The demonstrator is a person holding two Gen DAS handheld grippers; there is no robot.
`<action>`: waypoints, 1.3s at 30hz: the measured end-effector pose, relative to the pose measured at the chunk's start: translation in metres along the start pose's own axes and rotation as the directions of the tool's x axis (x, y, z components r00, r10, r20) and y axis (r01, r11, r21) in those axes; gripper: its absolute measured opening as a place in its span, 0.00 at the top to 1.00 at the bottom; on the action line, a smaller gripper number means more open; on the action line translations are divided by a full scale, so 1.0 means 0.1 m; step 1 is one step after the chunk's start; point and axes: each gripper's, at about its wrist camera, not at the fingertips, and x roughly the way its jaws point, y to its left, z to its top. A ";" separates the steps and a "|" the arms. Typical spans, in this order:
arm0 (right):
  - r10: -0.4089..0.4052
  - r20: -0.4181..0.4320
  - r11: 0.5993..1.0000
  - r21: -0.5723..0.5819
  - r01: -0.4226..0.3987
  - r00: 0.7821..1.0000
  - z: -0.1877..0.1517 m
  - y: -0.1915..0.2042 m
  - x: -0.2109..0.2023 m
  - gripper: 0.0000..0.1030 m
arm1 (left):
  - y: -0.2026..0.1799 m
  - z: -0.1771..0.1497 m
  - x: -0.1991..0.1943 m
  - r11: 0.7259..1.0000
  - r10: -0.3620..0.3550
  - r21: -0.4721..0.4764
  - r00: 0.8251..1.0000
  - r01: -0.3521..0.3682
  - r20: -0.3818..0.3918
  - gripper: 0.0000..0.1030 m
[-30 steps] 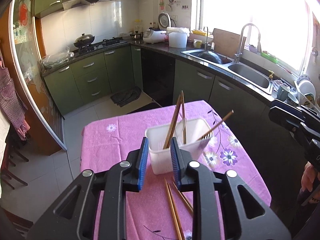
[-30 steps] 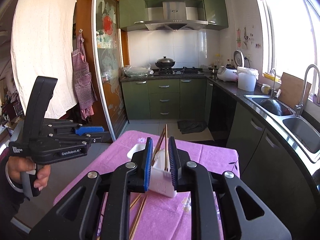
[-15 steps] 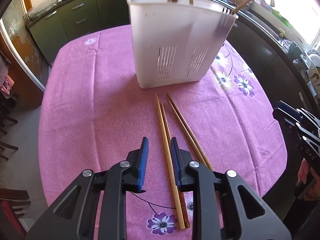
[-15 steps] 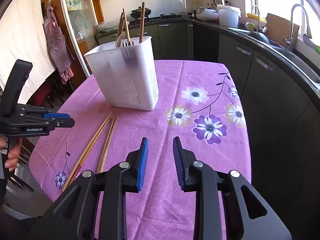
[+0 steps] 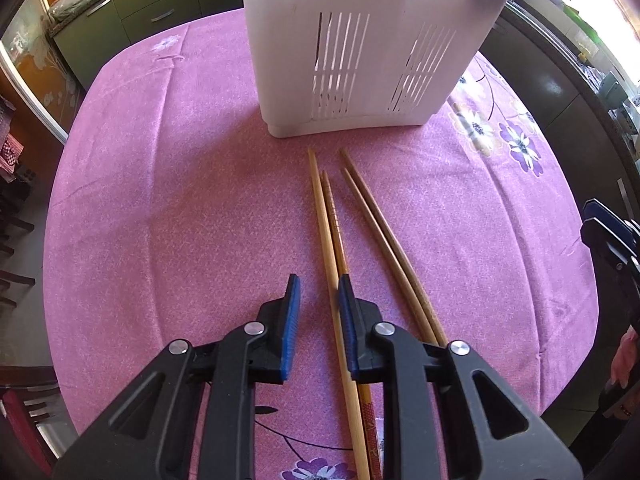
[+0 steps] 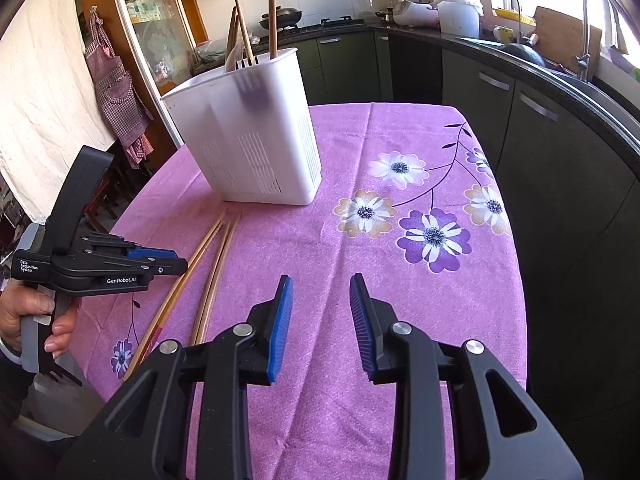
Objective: Organize utensils
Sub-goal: 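Move the left tool down to the remaining chopsticks on the cloth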
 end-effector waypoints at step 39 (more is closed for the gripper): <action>-0.015 0.015 1.000 -0.007 0.015 1.000 0.03 0.05 -0.15 0.66 | 0.31 -0.22 -1.32 1.000 0.017 -0.014 0.954 -0.013 0.299 0.94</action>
